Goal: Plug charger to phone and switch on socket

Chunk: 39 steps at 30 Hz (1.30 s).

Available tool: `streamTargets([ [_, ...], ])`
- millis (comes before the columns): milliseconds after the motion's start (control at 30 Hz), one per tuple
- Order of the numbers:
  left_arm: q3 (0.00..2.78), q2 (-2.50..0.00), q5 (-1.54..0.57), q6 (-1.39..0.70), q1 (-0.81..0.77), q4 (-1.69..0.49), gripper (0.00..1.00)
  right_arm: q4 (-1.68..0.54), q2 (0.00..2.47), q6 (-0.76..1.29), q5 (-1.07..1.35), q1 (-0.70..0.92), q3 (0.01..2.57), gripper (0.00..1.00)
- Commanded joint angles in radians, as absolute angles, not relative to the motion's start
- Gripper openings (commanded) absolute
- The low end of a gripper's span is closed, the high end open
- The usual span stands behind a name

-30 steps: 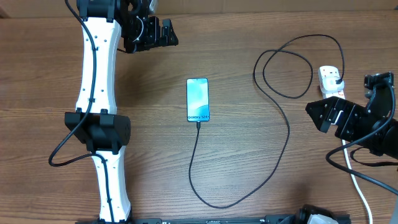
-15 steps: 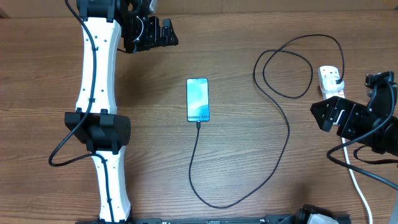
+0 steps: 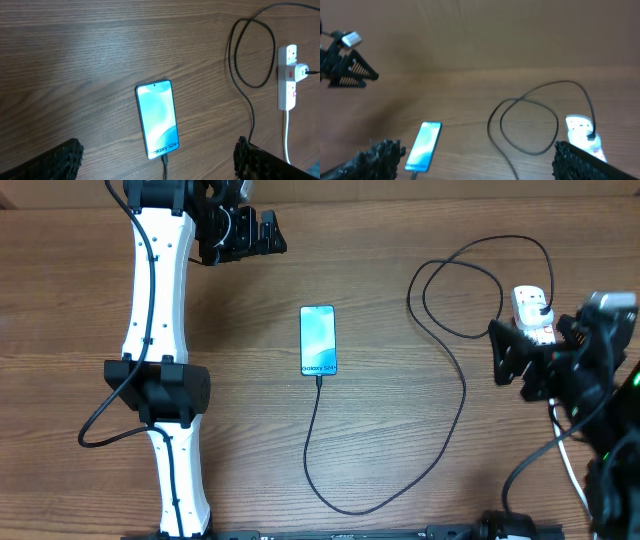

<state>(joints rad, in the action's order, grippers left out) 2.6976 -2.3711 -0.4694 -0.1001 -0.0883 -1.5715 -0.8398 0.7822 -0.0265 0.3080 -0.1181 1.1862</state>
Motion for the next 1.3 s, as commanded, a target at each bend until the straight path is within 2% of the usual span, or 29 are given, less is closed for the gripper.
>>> streamTargets([
  [0,2.718,-2.347,-0.463,-0.089,-0.092,-1.57,1.0,-0.721,0.672,-0.03,0.277,-0.084,1.021,1.0],
  [500,2.718,-2.347,-0.463,-0.089,-0.092,-1.57,1.0,-0.119,0.275,0.029,0.261,0.007,0.371,1.0],
  [933,2.718,-2.347,-0.463,-0.089,-0.092,-1.57,0.99,-0.083,0.037,0.029,0.262,0.019,0.129,1.0],
  [1267,2.718,-2.347,-0.463,-0.089,-0.092,-1.57,1.0,-0.108,0.002,0.03,0.272,0.047,0.05,1.0],
])
